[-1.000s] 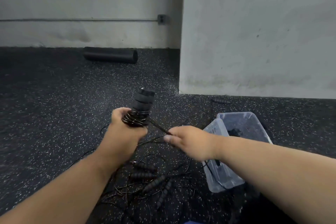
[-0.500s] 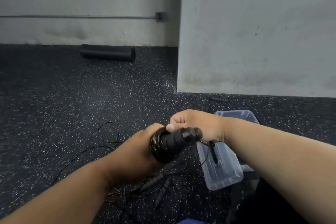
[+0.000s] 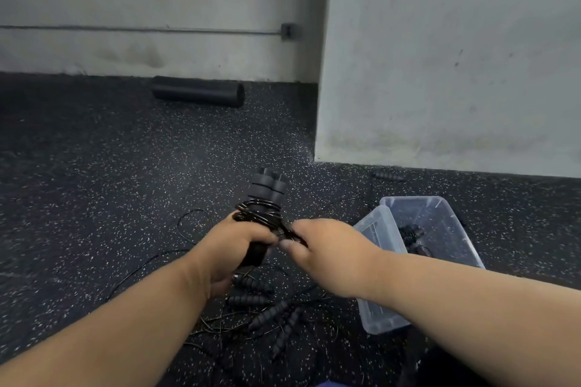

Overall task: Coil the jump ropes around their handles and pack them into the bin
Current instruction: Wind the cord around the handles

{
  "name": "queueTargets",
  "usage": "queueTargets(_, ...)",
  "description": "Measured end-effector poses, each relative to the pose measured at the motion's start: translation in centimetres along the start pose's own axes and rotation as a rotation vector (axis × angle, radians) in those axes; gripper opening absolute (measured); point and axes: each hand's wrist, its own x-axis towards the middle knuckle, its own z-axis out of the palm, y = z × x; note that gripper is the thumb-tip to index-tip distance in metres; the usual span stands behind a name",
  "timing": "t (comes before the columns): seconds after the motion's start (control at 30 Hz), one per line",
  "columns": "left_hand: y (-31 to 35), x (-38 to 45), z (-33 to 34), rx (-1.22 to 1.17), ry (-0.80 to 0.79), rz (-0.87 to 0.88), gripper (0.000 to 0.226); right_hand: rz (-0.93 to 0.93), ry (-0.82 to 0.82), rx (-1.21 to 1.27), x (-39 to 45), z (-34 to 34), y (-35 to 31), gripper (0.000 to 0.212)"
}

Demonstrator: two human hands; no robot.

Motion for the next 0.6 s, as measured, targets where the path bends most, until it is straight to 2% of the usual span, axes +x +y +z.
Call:
queueTargets(0.1,0.6,-0.1,-0.6,-0.163,-0.085,-0.086,0.011,-0.051,0.078,-0.068,-0.3,-1.1,-0.3,0.035)
queueTargets(0.2,1.0,-0.4,-0.4,-0.263,-0.147,-0.122,0.013,-0.087,0.184,-0.040,-0.6,-1.6,-0.4,0.038)
queueTargets(0.3,0.9,-0.7,-0.1,-0.296,-0.206,-0.099,0.028,-0.188,0.251,-0.021,-0.5,-1.9,-0.2,0.038)
queueTargets(0.37,1.0,-1.1,0.2,-0.290,-0.236,-0.085,0.030,-0.247,0.265,-0.022,-0.4,-2.4,0.1,0.035)
queueTargets(0.6,1.0,-1.5,0.5,-0.287,-0.235,-0.065,0.034,-0.236,0.238,-0.030,-1.0,-2.5,0.6,0.031)
